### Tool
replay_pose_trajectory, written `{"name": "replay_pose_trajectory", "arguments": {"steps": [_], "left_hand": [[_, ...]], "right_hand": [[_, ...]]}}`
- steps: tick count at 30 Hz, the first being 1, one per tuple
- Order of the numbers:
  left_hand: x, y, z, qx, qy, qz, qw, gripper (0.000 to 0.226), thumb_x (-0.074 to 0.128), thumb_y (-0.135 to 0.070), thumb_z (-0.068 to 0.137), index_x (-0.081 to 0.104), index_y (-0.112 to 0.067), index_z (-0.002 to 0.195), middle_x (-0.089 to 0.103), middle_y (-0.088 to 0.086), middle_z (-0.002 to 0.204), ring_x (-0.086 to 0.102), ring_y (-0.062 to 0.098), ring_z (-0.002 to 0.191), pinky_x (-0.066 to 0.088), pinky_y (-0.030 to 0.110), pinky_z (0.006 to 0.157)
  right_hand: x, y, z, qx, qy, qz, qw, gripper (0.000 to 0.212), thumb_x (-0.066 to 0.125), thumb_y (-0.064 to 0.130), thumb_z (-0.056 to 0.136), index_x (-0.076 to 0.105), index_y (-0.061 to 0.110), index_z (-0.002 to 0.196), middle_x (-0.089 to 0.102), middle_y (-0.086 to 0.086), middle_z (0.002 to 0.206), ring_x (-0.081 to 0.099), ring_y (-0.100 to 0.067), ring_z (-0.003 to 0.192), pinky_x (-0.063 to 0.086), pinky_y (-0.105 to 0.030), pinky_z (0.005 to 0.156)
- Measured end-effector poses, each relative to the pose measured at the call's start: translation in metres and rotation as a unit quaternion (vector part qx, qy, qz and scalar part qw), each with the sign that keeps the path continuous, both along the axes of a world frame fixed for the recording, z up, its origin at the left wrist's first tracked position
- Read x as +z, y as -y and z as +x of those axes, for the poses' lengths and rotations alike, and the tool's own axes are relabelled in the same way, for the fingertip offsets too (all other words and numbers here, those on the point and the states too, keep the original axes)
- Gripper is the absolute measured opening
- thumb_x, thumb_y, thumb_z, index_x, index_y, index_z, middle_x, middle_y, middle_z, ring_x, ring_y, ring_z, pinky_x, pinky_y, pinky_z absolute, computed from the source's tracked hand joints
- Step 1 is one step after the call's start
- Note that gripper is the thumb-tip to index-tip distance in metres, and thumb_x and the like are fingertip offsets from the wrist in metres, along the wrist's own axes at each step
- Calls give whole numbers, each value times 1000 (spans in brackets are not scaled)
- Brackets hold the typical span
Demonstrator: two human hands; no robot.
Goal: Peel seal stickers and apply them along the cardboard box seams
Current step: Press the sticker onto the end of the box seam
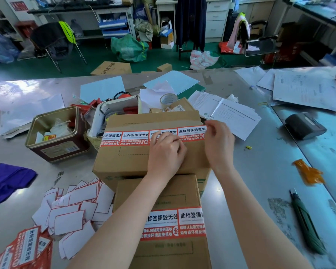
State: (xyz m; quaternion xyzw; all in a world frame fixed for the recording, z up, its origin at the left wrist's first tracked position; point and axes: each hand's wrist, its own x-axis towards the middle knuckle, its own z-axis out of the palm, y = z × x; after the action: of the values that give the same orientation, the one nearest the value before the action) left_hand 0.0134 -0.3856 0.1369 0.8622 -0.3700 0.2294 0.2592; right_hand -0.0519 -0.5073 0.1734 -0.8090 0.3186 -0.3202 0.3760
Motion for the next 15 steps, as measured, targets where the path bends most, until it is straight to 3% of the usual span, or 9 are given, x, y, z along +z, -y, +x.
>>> {"name": "replay_pose_trajectory", "arguments": {"steps": [5,9,12,15], "left_hand": [[-2,0,2,6,18,-1,1000,25,56,-19,85,71,-11,67,70,0,79,63,21,83,38,36,93],[-1,1,1,3,10,-1,1000,28,52,-21,86,72,-11,68,71,-1,80,64,20,83,39,37,93],[0,1,-1,4,5,-15,1000,30,49,-21,85,72,-11,68,72,-2,79,65,18,81,38,35,94],[2,-1,-1,11,-25,-23,999,34,45,-22,85,74,-11,71,74,-3,81,66,16,81,39,36,96]], "right_hand": [[0,-23,12,156,-98,-29,982,33,38,3,93,56,7,121,65,-10,116,55,-27,110,36,-26,83],[-10,-23,9,134,-155,-88,975,35,35,9,92,51,5,122,59,-11,122,50,-30,115,37,-33,91],[-18,-25,5,120,-183,-133,967,55,14,28,83,48,8,122,55,-6,129,46,-25,125,34,-36,101],[-22,-25,5,106,-221,-110,963,47,28,19,93,33,8,138,41,-7,145,35,-23,135,28,-37,109]]}}
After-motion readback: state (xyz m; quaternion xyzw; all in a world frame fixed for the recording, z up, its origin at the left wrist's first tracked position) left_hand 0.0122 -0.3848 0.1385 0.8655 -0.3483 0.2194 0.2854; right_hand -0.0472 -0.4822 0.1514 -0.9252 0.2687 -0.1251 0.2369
